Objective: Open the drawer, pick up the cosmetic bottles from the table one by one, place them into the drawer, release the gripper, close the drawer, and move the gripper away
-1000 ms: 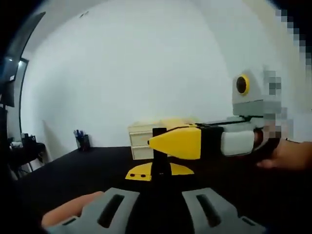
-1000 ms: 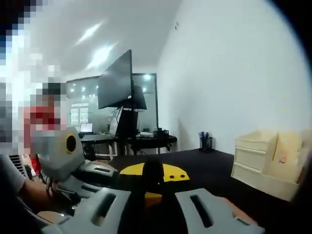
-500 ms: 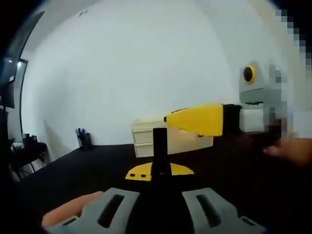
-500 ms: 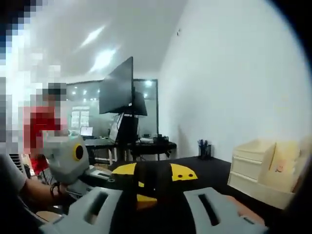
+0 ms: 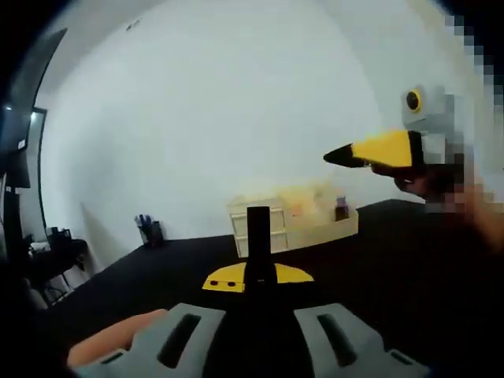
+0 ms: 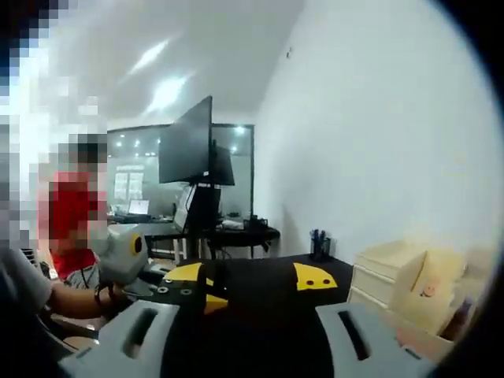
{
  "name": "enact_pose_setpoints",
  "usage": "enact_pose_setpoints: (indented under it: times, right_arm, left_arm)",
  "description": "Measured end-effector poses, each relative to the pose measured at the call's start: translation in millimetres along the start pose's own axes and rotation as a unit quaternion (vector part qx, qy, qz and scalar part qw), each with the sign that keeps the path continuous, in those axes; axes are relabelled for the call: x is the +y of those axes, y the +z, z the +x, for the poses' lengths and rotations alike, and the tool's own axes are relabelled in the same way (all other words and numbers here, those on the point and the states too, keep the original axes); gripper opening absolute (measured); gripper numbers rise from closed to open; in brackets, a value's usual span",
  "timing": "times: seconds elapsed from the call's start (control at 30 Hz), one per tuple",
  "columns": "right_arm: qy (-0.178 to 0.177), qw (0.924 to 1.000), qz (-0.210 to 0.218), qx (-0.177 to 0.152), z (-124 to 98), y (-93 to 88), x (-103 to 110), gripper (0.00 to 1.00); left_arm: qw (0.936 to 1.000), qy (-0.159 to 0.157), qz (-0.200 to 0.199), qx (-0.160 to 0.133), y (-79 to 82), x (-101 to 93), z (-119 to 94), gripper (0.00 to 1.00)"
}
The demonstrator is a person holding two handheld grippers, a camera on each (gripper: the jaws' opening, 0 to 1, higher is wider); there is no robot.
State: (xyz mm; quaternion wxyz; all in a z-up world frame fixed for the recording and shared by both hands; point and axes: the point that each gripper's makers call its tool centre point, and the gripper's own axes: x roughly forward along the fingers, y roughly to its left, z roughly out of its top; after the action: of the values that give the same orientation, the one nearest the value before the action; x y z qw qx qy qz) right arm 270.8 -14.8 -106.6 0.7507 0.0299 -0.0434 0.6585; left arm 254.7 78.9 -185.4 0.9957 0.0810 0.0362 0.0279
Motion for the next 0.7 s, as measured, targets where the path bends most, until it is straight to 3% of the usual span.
enact_pose_setpoints:
  times: [0.17,0.3,0.47,0.7]
  right_arm:
    - [-0.001,0.9991,-0.034,0.025,-6.5,-3.7,-2.0,0.49]
    - [0.018,0.9953,-0.069,0.066,-8.9,-14.7,3.3,0.63]
    - [0.000,0.9884,-0.121,0.092,-10.3,-18.9,-3.1,0.62]
    - [0.001,0.9839,-0.140,0.111,-18.3,-24.0,-7.7,0.61]
  left_arm:
    - [1.0000,0.005,-0.001,0.002,8.6,10.3,1.2,0.06]
    - [1.0000,0.005,-0.003,0.007,15.5,16.3,3.5,0.06]
    - [0.9999,0.005,0.007,0.014,29.2,23.3,6.9,0.06]
    - [0.9997,0.005,0.017,0.018,36.0,25.8,9.8,0.06]
